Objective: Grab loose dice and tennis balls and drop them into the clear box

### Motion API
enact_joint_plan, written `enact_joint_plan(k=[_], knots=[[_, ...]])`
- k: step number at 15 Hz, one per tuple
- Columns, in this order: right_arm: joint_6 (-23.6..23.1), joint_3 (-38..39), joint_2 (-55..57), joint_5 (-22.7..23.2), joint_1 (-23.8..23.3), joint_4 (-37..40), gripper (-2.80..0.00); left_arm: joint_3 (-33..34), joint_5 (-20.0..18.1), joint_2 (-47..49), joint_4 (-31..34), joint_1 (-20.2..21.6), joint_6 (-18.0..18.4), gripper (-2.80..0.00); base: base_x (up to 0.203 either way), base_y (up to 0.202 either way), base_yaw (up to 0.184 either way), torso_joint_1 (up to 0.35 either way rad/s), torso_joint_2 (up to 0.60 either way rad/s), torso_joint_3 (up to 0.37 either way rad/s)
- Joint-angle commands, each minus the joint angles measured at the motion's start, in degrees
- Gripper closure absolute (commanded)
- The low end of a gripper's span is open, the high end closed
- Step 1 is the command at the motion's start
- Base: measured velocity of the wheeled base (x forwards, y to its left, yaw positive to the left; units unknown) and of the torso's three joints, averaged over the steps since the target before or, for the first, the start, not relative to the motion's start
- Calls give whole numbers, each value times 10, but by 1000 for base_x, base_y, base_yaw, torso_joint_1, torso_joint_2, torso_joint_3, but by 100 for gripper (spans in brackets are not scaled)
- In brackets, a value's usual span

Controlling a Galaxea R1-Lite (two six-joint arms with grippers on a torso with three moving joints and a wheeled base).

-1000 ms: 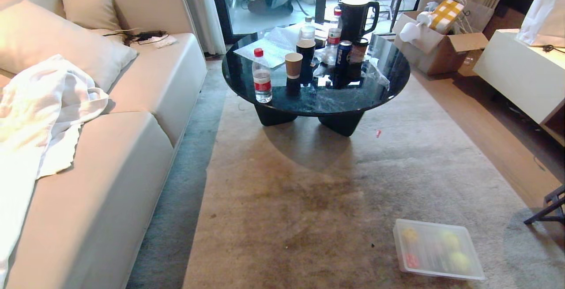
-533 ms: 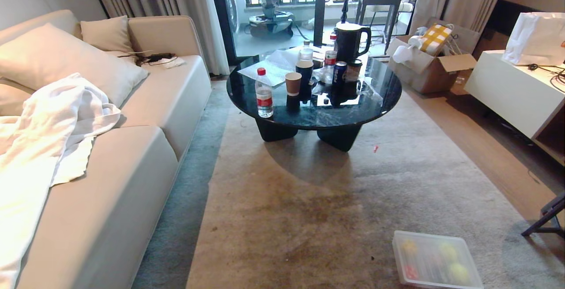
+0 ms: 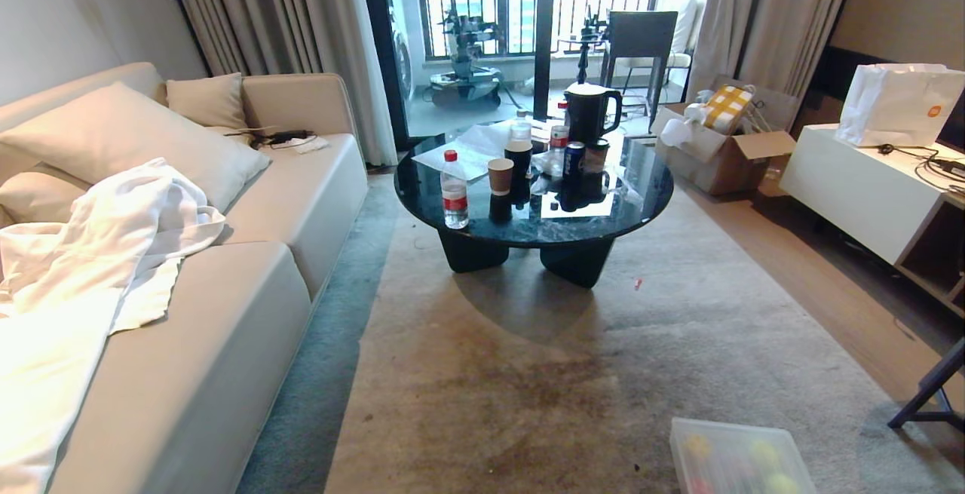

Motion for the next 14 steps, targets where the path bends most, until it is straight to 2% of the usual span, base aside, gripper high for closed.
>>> enact_joint_plan(k=[1,8,14], knots=[[0,0,1,0,0,0,0,1,0,0,0,0,0,0,0,0,0,2,10,203],[0,0,1,0,0,0,0,0,0,0,0,0,1,0,0,0,0,2,1,192],[-1,0,1,0,0,0,0,0,0,0,0,0,1,0,0,0,0,3,2,28]])
